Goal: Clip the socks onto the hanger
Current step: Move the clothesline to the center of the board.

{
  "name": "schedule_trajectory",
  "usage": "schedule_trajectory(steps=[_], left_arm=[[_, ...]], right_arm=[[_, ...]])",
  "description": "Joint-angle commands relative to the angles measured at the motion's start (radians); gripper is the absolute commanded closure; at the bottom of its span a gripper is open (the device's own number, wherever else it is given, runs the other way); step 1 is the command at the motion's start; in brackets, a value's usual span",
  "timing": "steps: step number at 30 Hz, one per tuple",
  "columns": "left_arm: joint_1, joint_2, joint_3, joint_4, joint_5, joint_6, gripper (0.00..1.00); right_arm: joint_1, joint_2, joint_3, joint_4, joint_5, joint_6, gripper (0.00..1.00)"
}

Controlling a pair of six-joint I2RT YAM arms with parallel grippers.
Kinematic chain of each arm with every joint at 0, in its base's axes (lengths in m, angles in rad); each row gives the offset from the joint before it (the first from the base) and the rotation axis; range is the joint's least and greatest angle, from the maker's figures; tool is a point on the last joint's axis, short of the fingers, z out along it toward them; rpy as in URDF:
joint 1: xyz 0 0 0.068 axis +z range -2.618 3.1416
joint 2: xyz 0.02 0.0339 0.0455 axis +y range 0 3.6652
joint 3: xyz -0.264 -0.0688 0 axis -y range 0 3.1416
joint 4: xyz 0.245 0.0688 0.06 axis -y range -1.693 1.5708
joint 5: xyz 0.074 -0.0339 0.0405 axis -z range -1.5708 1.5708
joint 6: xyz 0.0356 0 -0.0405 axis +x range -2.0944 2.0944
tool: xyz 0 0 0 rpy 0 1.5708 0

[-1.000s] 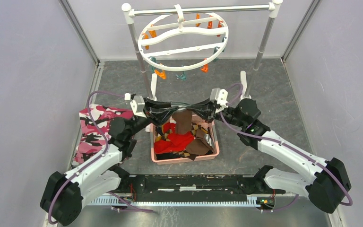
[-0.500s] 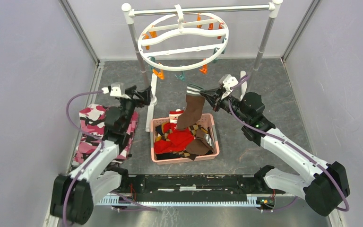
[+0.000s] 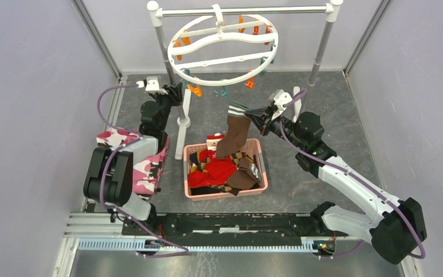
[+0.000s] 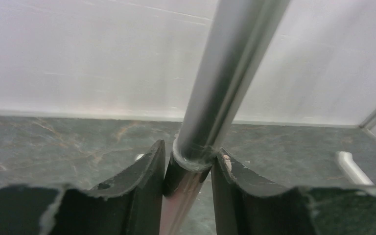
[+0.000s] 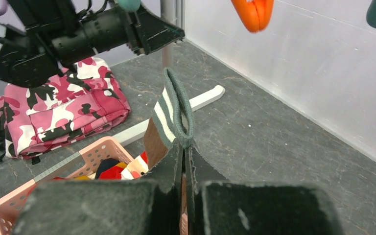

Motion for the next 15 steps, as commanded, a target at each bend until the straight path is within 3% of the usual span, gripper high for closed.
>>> schedule_trajectory(steps=[1, 9, 15], left_arm=[[0.04, 0.071, 0.136, 0.063, 0.003, 0.048, 0.66], [0.13, 0.191, 0.313, 0.033, 0.148, 0.074, 0.68], [0.183, 0.309, 0.371, 0.165, 0.268, 0.083, 0.7]], right_arm=[[-0.006, -0.02, 0.011, 0.044, -0.023, 0.012, 1.0], [-0.005, 0.003, 0.015, 0.059, -0.044, 0.021, 1.0], [-0.006, 0.015, 0.018, 0.066, -0.063, 0.029, 1.0]])
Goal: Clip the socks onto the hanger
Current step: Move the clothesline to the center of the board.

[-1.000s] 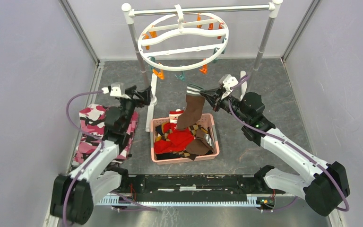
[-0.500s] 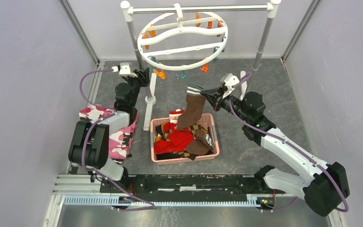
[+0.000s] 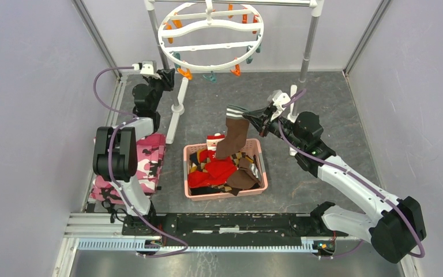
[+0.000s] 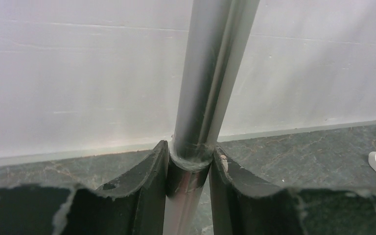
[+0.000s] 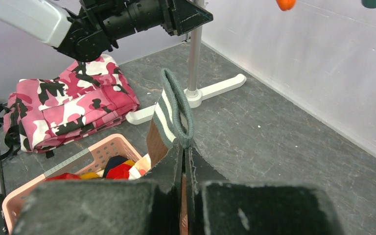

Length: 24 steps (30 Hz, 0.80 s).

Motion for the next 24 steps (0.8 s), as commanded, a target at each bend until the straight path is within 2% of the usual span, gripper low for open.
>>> schedule_trajectory(steps=[1, 5, 6, 10, 13, 16, 21, 24], left_arm=[[0.074, 0.074, 0.097, 0.195, 0.084, -0.006, 0.69], [0.11, 0.126, 0.187, 0.177, 0.141, -0.055, 0.68], [0.112, 0.124, 0.194, 0.167, 0.143, -0.061, 0.64], [0.112, 0.052, 0.125, 0.164, 0.055, -0.144, 0.33], [0.113, -0.032, 0.041, 0.162, 0.009, -0.216, 0.23], [0.113, -0.128, -0.039, 0.108, -0.051, -0.297, 0.19], [0.113, -0.353, -0.206, -0.073, -0.142, -0.431, 0.16], [0.113, -0.492, -0.292, -0.23, -0.114, -0.527, 0.16]], right_arm=[[-0.006, 0.009, 0.018, 0.063, -0.023, 0.019, 1.0], [-0.006, 0.019, 0.02, 0.066, -0.025, 0.016, 1.0], [-0.005, 0.021, 0.021, 0.067, -0.026, 0.016, 1.0], [-0.006, 0.031, 0.026, 0.079, -0.039, 0.018, 1.0], [-0.006, 0.038, 0.032, 0.086, -0.057, 0.018, 1.0], [-0.006, 0.045, 0.032, 0.099, -0.067, 0.021, 1.0], [-0.006, 0.058, 0.043, 0.104, -0.067, 0.015, 1.0], [-0.005, 0.068, 0.044, 0.105, -0.058, 0.013, 1.0]])
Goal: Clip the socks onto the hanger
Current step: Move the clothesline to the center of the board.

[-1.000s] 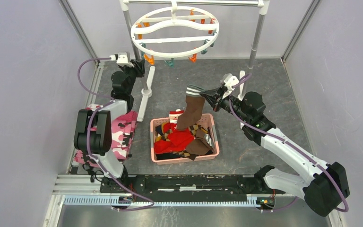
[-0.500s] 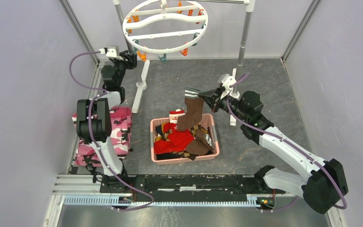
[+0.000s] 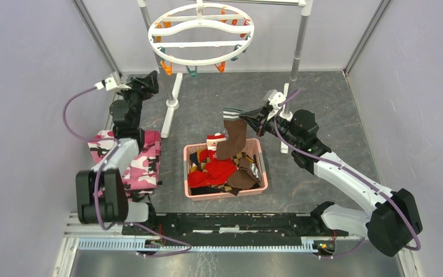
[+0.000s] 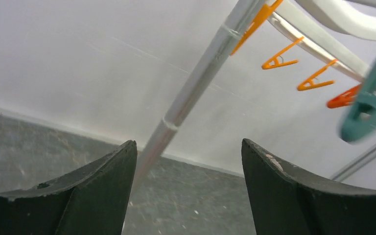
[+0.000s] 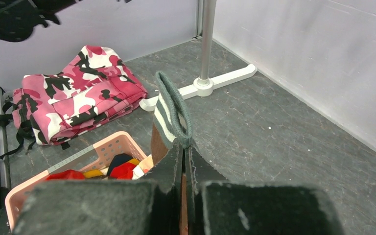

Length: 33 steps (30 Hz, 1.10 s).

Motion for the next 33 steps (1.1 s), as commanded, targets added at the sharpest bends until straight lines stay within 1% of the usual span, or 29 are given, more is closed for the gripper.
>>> schedule_trajectory(steps=[1, 5, 7, 9, 12, 15, 18, 21, 24, 28, 30, 31, 33], left_arm=[[-0.001, -0.2, -0.106, -0.24, -0.015, -0.215, 0.16], [-0.009, -0.387, -0.137, -0.439, 0.078, -0.312, 0.17], [-0.032, -0.488, -0.121, -0.559, 0.095, -0.317, 0.18], [-0.055, -0.574, -0.074, -0.705, 0.086, -0.289, 0.18], [-0.141, -0.658, -0.004, -0.887, 0.076, -0.288, 0.2], [-0.246, -0.69, 0.083, -1.047, 0.039, -0.284, 0.21], [-0.397, -0.692, 0.18, -1.191, -0.072, -0.246, 0.23], [-0.527, -0.663, 0.265, -1.27, -0.171, -0.221, 0.24], [-0.63, -0.604, 0.312, -1.288, -0.25, -0.197, 0.25], [-0.815, -0.498, 0.389, -1.287, -0.489, -0.093, 0.24], [-0.873, -0.446, 0.426, -1.265, -0.603, -0.038, 0.23], [-0.881, -0.423, 0.442, -1.251, -0.643, -0.002, 0.23], [-0.883, -0.37, 0.479, -1.231, -0.664, 0.04, 0.22]], right_arm=[[-0.004, 0.013, 0.043, 0.059, -0.004, 0.004, 1.0], [-0.005, 0.026, 0.034, 0.076, -0.004, 0.016, 1.0], [-0.005, 0.03, 0.03, 0.084, -0.005, 0.021, 1.0], [-0.005, 0.028, 0.025, 0.083, 0.0, 0.017, 1.0], [-0.005, 0.03, 0.023, 0.077, 0.014, 0.008, 1.0], [-0.006, 0.031, 0.025, 0.073, 0.016, 0.008, 1.0], [-0.005, 0.028, 0.025, 0.07, 0.015, 0.011, 1.0], [-0.005, 0.025, 0.021, 0.069, 0.016, 0.011, 1.0], [-0.005, 0.023, 0.021, 0.067, 0.016, 0.013, 1.0], [-0.004, 0.02, 0.026, 0.056, 0.013, 0.009, 1.0], [-0.006, 0.019, 0.027, 0.049, 0.016, 0.004, 1.0], [-0.005, 0.018, 0.028, 0.047, 0.016, 0.003, 1.0], [-0.005, 0.019, 0.028, 0.047, 0.011, 0.004, 1.0]])
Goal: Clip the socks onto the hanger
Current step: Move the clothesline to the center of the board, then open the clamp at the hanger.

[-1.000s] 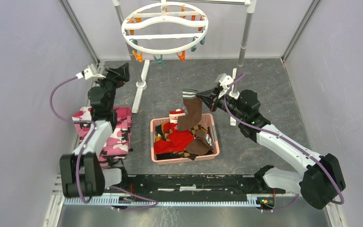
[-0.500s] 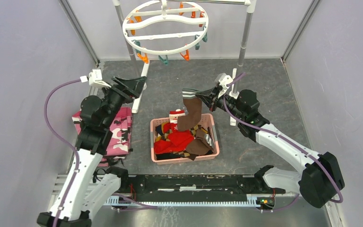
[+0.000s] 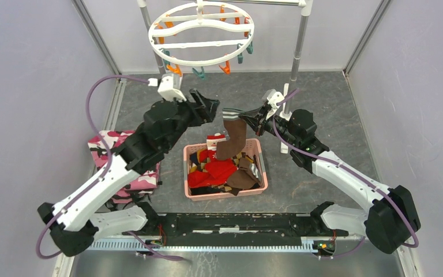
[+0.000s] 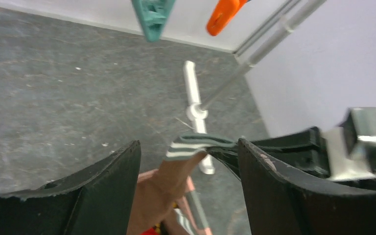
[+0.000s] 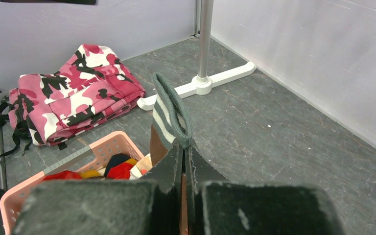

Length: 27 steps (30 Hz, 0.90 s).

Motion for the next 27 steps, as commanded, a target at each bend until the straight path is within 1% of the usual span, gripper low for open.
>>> schedule_trajectory(steps=[1, 4, 8, 12, 15, 18, 22, 27], left_arm=[[-0.021, 0.08, 0.101, 0.028, -0.214, 0.174, 0.21], [-0.021, 0.123, 0.143, 0.045, -0.255, 0.23, 0.2], [-0.02, 0.136, 0.14, 0.107, -0.315, 0.292, 0.2], [-0.018, 0.158, 0.154, 0.149, -0.332, 0.324, 0.2], [-0.009, 0.169, 0.158, 0.187, -0.32, 0.327, 0.19], [0.024, 0.183, 0.163, 0.205, -0.279, 0.3, 0.19], [0.069, 0.208, 0.176, 0.206, -0.21, 0.25, 0.21], [0.089, 0.229, 0.19, 0.216, -0.186, 0.215, 0.24]], right_arm=[[-0.002, -0.012, 0.029, 0.026, 0.002, 0.002, 1.0], [-0.002, -0.015, 0.027, 0.025, 0.001, 0.003, 1.0], [-0.002, -0.012, 0.029, 0.027, -0.002, 0.004, 1.0], [-0.003, -0.003, 0.032, 0.028, -0.011, 0.011, 1.0], [-0.002, -0.003, 0.034, 0.028, -0.011, 0.011, 1.0], [-0.003, -0.005, 0.034, 0.027, -0.014, 0.012, 1.0], [-0.002, -0.004, 0.035, 0.028, -0.016, 0.014, 1.0], [-0.002, -0.005, 0.035, 0.028, -0.018, 0.015, 1.0]])
